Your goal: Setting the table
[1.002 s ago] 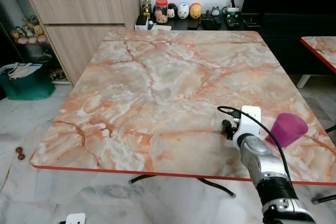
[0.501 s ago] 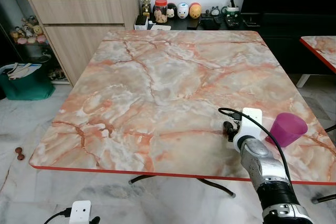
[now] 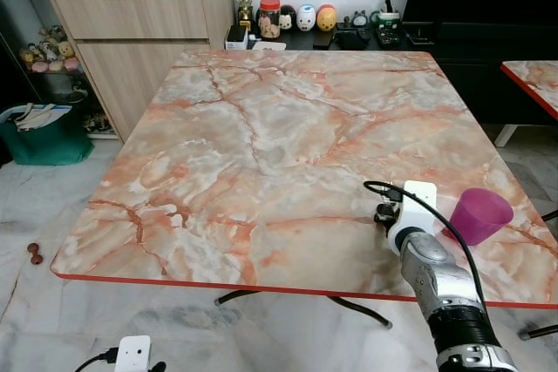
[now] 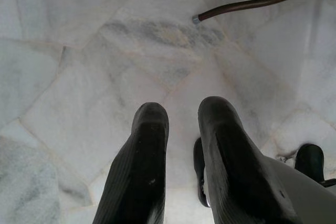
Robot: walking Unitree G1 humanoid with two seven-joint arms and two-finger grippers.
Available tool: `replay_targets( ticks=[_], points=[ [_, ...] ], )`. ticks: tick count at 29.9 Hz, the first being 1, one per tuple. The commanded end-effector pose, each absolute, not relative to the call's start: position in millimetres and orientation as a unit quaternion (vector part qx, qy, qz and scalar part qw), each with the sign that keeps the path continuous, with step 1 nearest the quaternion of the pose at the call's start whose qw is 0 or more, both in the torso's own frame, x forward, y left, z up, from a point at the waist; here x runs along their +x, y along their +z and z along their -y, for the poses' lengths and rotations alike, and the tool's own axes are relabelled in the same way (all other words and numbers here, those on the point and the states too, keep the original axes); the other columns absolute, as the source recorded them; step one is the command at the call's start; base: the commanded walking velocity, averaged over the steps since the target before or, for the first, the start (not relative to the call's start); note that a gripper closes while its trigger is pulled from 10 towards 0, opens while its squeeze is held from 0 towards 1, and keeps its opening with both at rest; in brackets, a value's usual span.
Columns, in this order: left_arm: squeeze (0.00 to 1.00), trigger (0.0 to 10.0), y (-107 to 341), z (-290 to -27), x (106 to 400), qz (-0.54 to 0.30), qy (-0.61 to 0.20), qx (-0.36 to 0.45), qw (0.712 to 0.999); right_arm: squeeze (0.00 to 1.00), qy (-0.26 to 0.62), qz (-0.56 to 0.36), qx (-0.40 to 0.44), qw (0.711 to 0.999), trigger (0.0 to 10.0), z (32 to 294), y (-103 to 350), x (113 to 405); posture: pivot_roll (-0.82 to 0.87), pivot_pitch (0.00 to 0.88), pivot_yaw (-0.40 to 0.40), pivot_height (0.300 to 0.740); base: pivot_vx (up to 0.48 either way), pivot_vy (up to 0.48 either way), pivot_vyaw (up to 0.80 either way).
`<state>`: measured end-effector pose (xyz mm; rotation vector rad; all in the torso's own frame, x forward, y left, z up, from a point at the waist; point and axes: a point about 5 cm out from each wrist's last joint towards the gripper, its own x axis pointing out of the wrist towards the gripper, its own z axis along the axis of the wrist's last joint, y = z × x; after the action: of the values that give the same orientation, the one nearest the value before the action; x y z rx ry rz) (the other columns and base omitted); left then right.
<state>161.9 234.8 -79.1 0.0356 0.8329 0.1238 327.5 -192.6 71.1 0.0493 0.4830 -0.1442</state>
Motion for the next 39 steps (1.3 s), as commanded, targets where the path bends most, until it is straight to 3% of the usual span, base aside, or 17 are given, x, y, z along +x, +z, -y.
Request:
replay_targets(
  ticks=[1, 16, 17, 18, 19, 28, 39],
  points=[
    [0.00, 10.0, -81, -238, 156, -0.415, 0.062, 0.019, 0.908, 0.00, -0.074, -0.257, 0.026, 0.963, 0.0, 192, 65, 323, -0.04, 0.000, 0.012, 0.707, 0.000, 0.000, 0.00],
    [0.00, 10.0, -85, -238, 149, -0.429, 0.066, 0.018, 0.901, 0.00, -0.049, -0.242, 0.022, 0.969, 0.0, 180, 68, 326, -0.04, 0.000, 0.011, 0.707, 0.000, 0.000, 0.00],
    [0.00, 10.0, -85, -238, 149, -0.429, 0.066, 0.018, 0.901, 0.00, -0.047, -0.239, 0.021, 0.970, 3.6, 179, 69, 326, -0.04, 0.000, 0.011, 0.707, 0.000, 0.000, 0.00],
    [0.00, 10.0, -85, -238, 149, -0.429, 0.066, 0.018, 0.901, 0.00, -0.047, -0.239, 0.021, 0.970, 3.6, 179, 69, 326, -0.04, 0.000, 0.011, 0.707, 0.000, 0.000, 0.00],
    [0.00, 10.0, -85, -238, 149, -0.430, 0.066, 0.018, 0.900, 0.00, -0.042, -0.231, 0.013, 0.972, 10.0, 177, 71, 326, -0.04, 0.000, 0.011, 0.707, 0.000, 0.000, 0.00],
    [0.00, 10.0, -86, -237, 147, -0.437, 0.067, 0.018, 0.897, 0.00, 0.011, -0.083, -0.036, 0.996, 10.0, 156, 110, 332, -0.05, 0.000, 0.010, 0.707, 0.000, 0.000, 0.00],
    [0.00, 10.0, -88, -241, 141, -0.447, 0.072, 0.018, 0.891, 0.00, 0.074, 0.072, -0.072, 0.992, 10.0, 124, 143, 313, -0.05, 0.000, 0.008, 0.707, 0.000, 0.000, 0.00]
  ],
)
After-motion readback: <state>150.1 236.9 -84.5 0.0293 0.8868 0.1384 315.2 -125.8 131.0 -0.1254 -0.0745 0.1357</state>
